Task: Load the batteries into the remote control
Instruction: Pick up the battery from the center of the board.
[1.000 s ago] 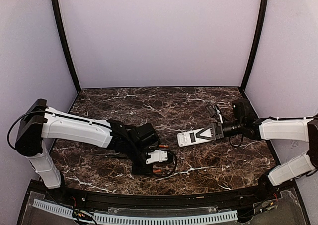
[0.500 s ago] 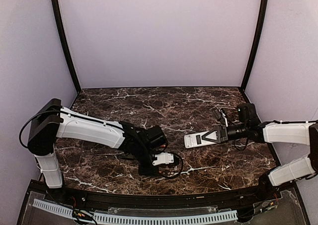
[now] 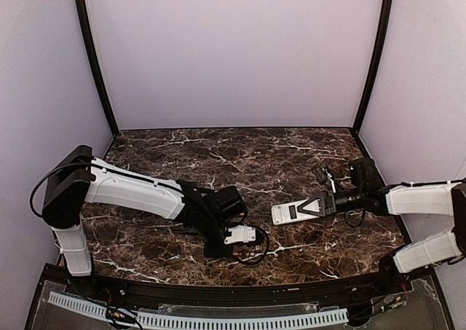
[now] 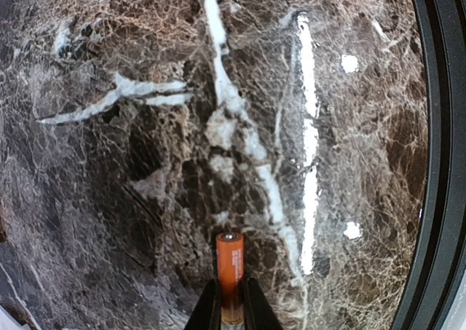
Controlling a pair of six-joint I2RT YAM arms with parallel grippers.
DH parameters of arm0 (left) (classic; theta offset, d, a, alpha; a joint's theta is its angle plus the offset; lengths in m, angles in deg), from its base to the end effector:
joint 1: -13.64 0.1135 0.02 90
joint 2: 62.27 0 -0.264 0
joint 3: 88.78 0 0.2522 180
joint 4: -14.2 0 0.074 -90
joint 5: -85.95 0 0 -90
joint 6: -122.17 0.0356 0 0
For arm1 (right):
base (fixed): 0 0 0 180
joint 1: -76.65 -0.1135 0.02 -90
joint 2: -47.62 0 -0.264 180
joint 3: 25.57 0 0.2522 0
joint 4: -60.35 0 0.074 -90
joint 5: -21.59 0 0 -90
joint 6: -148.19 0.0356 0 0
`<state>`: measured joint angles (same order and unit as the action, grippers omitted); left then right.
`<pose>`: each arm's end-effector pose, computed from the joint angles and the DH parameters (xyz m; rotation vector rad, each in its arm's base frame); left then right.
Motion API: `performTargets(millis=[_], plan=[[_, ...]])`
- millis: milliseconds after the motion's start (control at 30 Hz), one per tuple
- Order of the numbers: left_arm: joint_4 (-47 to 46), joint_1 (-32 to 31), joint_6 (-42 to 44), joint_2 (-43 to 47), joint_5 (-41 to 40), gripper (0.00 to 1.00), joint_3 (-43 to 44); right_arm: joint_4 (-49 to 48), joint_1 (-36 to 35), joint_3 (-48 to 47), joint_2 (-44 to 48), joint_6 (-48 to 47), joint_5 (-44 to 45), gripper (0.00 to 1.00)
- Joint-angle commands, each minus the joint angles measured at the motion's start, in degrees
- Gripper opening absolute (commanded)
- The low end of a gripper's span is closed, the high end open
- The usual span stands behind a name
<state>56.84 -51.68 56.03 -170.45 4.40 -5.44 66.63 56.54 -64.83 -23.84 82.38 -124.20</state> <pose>0.1510 -0.3412 0.1575 1.9948 1.9649 -0.3907 0.1993 0.1043 0.1709 -0.4896 2.2476 1.4982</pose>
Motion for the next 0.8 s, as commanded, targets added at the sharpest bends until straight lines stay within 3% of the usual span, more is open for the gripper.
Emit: performTargets(millis=[0, 267, 533, 767], plan=[[0.24, -1.33, 1.78, 0.03, -3.06, 0.13, -1.42, -4.06, -0.45, 1.3, -0.78, 1.57, -1.71, 0.0], [1.09, -2.8, 1.79, -1.04, -5.69, 0.19, -0.5, -5.5, -2.35, 1.55, -1.65, 2.36, -0.37, 0.0], [-3.37, -1.94, -4.25, 3.8, -5.95, 0.02, -4.18, -14.56, -7.0, 3.24, -4.18, 6.31, 2.97, 0.0], [-10.52, 3.0, -15.92, 12.72, -2.61, 0.0, -10.41, -20.34, -11.74, 3.07, -8.65, 10.44, 4.86, 0.0]])
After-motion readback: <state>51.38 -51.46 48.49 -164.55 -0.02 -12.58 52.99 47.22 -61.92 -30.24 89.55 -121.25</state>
